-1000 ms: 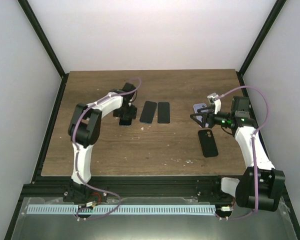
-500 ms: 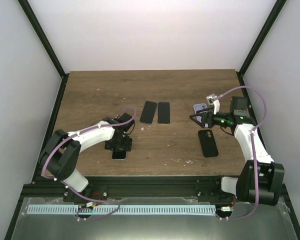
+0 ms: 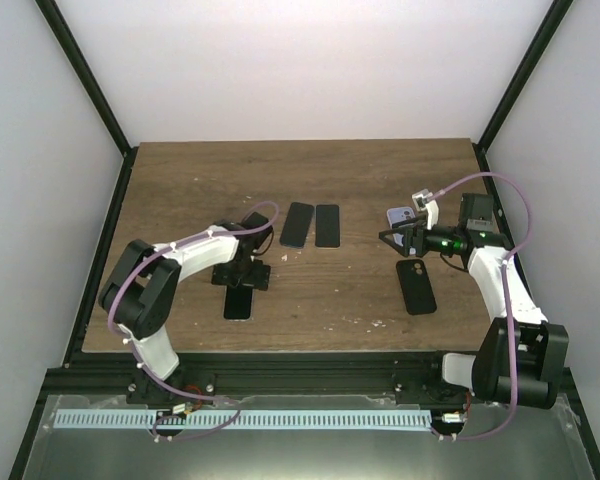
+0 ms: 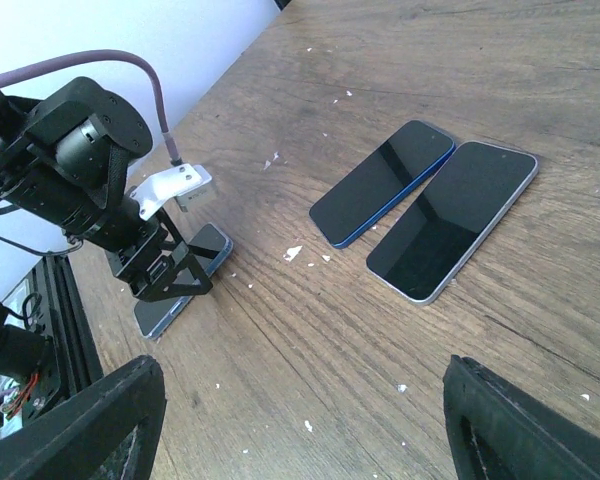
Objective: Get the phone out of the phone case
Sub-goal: Pick up the phone at the center of the board.
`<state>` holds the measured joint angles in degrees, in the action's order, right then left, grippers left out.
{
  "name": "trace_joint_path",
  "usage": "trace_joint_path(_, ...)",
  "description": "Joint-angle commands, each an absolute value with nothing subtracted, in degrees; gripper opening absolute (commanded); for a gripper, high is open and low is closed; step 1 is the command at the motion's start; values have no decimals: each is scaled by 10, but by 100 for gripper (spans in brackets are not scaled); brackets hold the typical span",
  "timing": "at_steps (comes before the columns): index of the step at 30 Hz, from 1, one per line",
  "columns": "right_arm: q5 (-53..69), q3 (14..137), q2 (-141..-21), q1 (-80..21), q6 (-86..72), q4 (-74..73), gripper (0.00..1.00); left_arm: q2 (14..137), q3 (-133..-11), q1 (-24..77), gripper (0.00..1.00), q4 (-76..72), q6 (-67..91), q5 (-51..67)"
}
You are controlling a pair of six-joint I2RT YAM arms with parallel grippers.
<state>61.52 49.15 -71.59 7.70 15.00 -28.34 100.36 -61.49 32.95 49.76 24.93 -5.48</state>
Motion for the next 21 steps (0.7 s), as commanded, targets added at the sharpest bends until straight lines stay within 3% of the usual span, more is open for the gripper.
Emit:
trace_joint_path(1,620,517,-711,76,162,-291,77,1009,-621,323,97,519,247,-69)
trace_joint_path(7,626,521,-723,76,166,-297,77,971,-605,321,98,528,262,-83)
trace_joint_path(10,627,522,-725,76,167,-298,77,955,-591,304,100,497,252,-36)
trace_joint_path(21,625,522,-725,76,168,-301,77,989,-589,295,100,475,240,-13)
